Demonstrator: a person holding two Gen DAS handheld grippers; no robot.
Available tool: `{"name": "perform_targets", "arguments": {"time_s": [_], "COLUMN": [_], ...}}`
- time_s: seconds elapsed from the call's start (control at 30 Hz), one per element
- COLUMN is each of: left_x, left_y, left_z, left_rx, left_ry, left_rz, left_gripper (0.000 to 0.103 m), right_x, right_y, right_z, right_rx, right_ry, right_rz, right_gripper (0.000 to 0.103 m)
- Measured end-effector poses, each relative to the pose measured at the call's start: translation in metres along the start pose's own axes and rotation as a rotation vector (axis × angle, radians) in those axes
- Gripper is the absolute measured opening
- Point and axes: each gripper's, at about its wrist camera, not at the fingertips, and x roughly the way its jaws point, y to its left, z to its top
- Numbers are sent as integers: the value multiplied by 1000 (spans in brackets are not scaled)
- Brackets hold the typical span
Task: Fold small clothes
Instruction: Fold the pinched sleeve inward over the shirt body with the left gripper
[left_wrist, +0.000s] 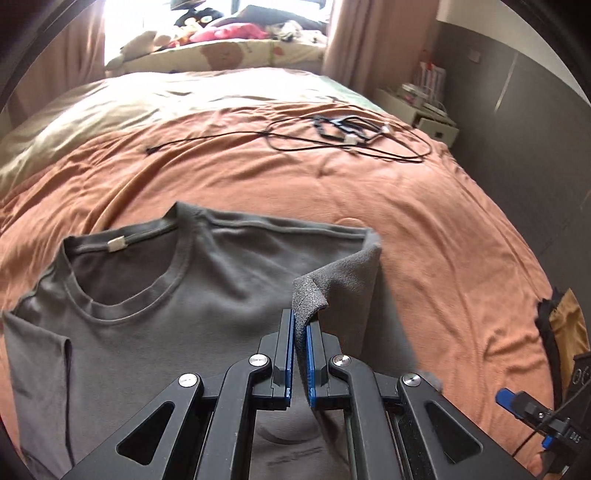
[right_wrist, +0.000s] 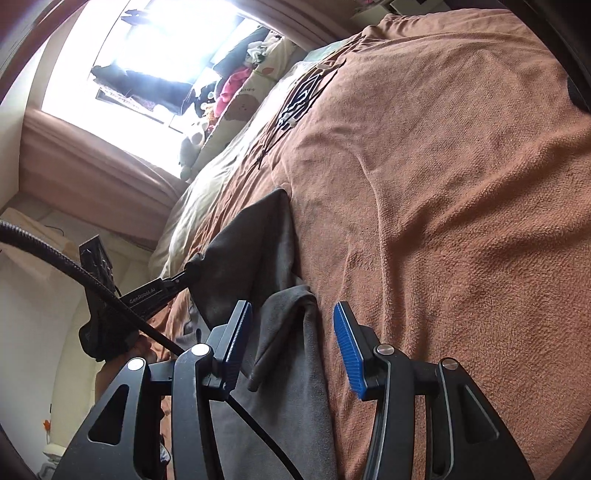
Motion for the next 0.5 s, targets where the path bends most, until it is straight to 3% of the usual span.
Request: {"name": "perform_targets", "arguments": {"time_s": [0.3,0.5], "left_x": [36,60], "left_y": [42,54], "left_z": [-9,-12], "left_rx": [-44,-89], "left_ry": [25,105], "left_rz": [65,85], "left_gripper": [6,9], "right_x": [-2,3], "right_y": [6,8], "right_z": [-3,-3], "right_rx": [-15,-22], "right_ry": [-7,1], "right_rz": [-13,-28], "right_gripper": [44,44]}}
